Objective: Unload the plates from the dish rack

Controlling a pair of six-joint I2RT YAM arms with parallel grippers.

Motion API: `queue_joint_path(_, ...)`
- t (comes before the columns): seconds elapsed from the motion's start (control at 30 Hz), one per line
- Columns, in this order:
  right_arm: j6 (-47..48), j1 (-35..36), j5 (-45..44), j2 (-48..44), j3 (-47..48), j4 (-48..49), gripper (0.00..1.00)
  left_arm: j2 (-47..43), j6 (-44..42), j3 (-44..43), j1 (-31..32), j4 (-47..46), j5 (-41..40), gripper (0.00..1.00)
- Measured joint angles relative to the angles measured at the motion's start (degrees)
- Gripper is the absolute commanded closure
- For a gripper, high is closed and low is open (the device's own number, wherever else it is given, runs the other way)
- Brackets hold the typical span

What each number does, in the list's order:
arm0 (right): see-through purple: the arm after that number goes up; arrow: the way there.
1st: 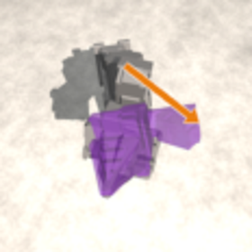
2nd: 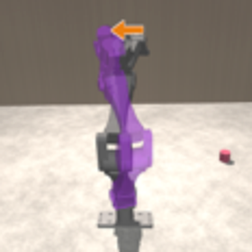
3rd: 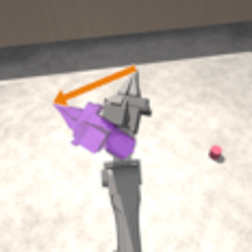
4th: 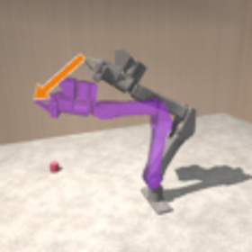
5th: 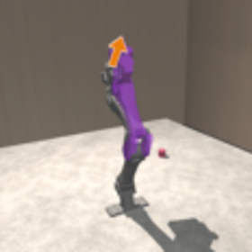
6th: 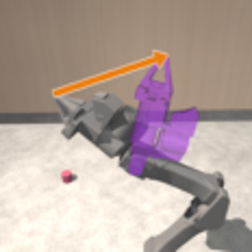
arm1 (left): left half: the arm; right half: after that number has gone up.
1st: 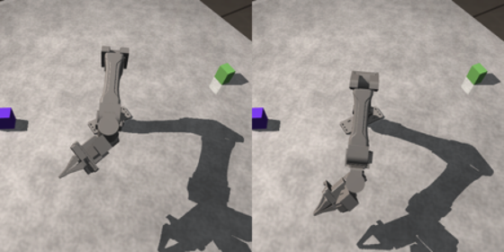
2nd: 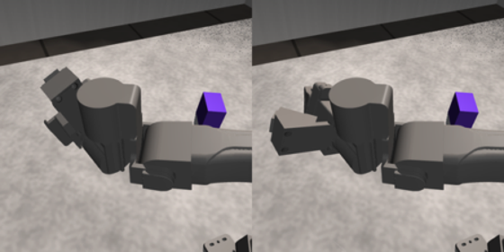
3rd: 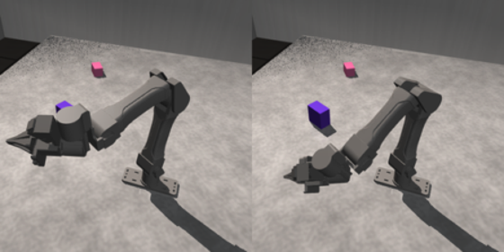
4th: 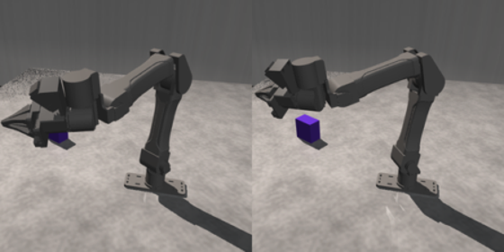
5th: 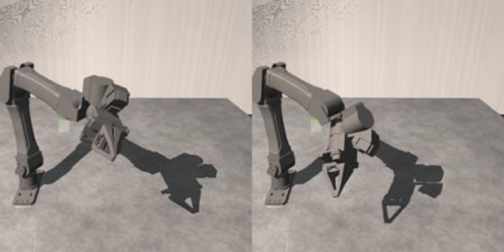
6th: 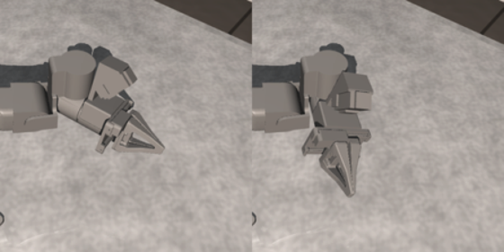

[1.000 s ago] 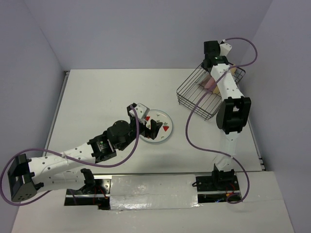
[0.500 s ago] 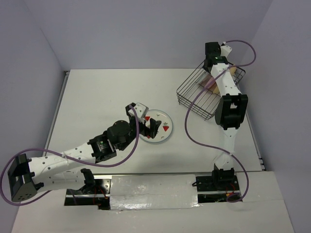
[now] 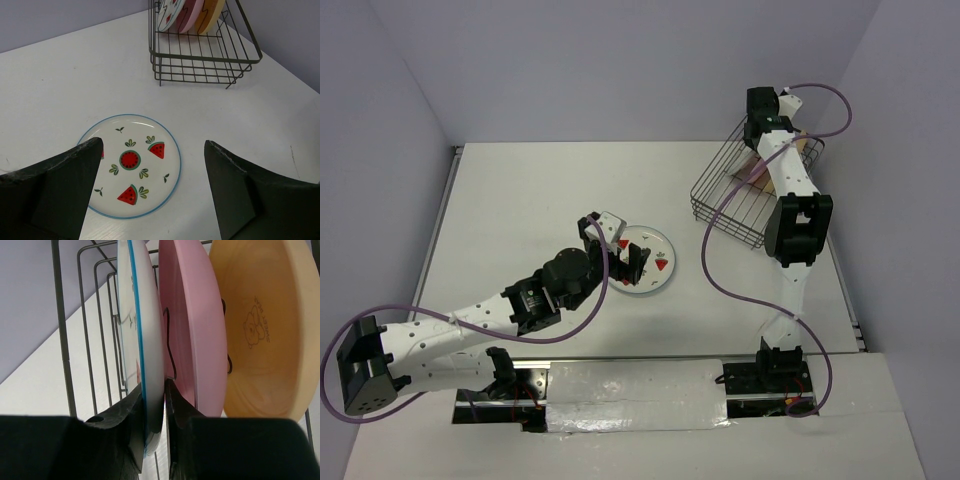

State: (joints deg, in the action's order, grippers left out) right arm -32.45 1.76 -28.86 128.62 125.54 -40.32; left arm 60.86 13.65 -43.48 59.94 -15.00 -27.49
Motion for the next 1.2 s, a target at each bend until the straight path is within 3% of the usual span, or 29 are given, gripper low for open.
queue_joint_path(0.47,0.9,0.0,0.1,-0.1,0.5,-0.8,1.00,0.0,-0.1,0.0,0.0,0.0,-1.5,0.06)
queue_joint_path(1.2,15.9,5.8,-7.5,-0.1,1.9,1.9,1.00,0.1,-0.2,0.0,0.0,0.0,-1.4,0.06)
